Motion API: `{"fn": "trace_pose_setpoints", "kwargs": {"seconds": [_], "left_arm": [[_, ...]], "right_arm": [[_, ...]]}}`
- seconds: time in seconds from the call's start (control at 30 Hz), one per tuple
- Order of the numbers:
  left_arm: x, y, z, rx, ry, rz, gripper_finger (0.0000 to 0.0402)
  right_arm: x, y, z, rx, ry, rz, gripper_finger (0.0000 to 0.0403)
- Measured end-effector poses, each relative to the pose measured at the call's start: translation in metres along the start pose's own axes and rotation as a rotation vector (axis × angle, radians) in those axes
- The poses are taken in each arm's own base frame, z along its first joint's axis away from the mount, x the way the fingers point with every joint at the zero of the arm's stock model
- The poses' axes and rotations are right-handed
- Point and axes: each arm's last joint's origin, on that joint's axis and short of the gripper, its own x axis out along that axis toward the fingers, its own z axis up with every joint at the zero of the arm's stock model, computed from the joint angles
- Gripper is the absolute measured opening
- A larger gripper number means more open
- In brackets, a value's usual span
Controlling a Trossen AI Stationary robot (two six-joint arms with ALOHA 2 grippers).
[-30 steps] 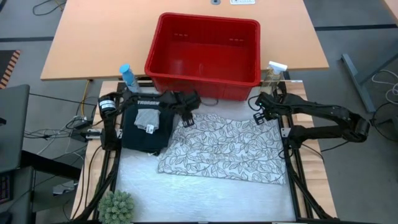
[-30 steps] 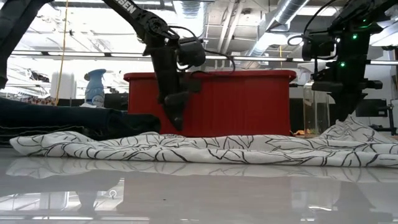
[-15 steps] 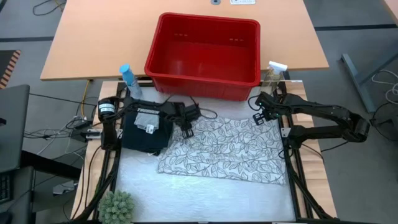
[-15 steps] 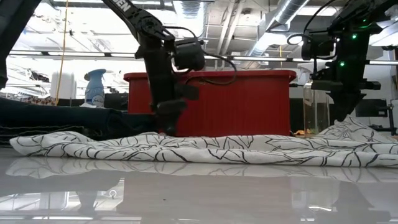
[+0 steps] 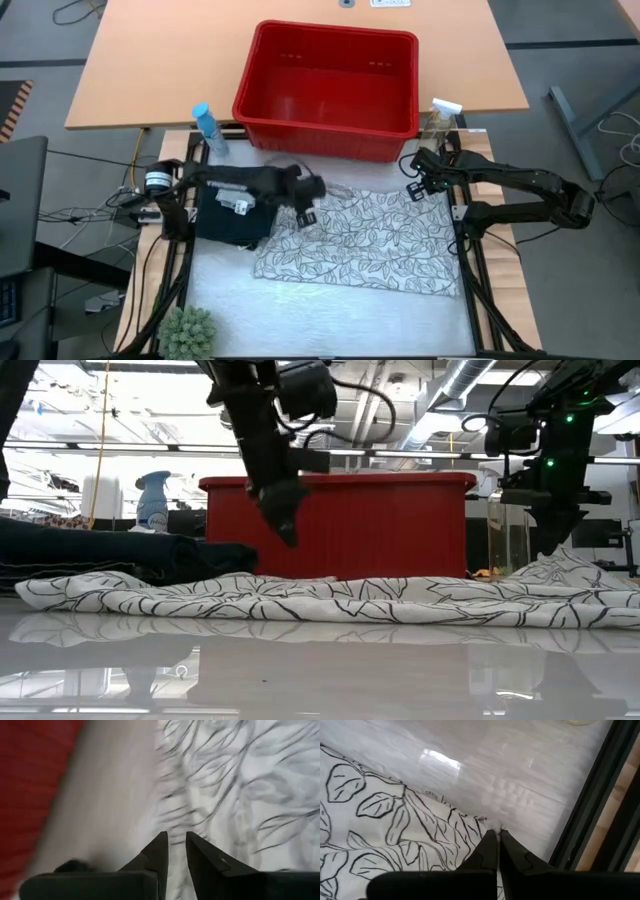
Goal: Fold Laundry from Bin
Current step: Fold the white patterned shirt
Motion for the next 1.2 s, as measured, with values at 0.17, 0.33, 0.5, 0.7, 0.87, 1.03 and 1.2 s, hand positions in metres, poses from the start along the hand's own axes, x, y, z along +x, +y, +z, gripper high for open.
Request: {"fn": "trace_pose_setpoints", "kwargs": {"seconds": [0.17,0.33,0.5,0.7,0.87,1.03,1.2], "left_arm": [[0.013,0.043,0.003,-0.163,0.023,-0.281,0.0057],[0.023,0.076,-0.003,-0.083,0.05,-0.309,0.0073],[0.036,0.088,-0.011,-0.087,0.1,-0.397,0.0118],[0.058,0.085,-0.023,-0.088,0.137,-0.377,0.0176],[0.072,0.081,-0.026,-0.092,0.164,-0.361,0.0197],[0.074,0.081,-0.026,-0.099,0.16,-0.349,0.0175],[0.071,0.082,-0.025,-0.14,0.171,-0.347,0.0081]], "right_arm": [[0.0,0.0,0.0,0.0,0.004,0.011,0.0027],[0.0,0.001,0.0,-0.003,0.008,0.017,0.0028],[0.0,0.001,0.0,-0.003,0.008,0.018,0.0027],[0.0,0.001,0.0,-0.007,0.004,0.021,0.0028],[0.0,0.001,0.001,-0.011,0.0,0.031,0.0028],[0.0,0.002,0.001,-0.013,0.009,0.049,0.0028],[0.0,0.002,0.001,-0.001,0.012,0.05,0.0025]]}}
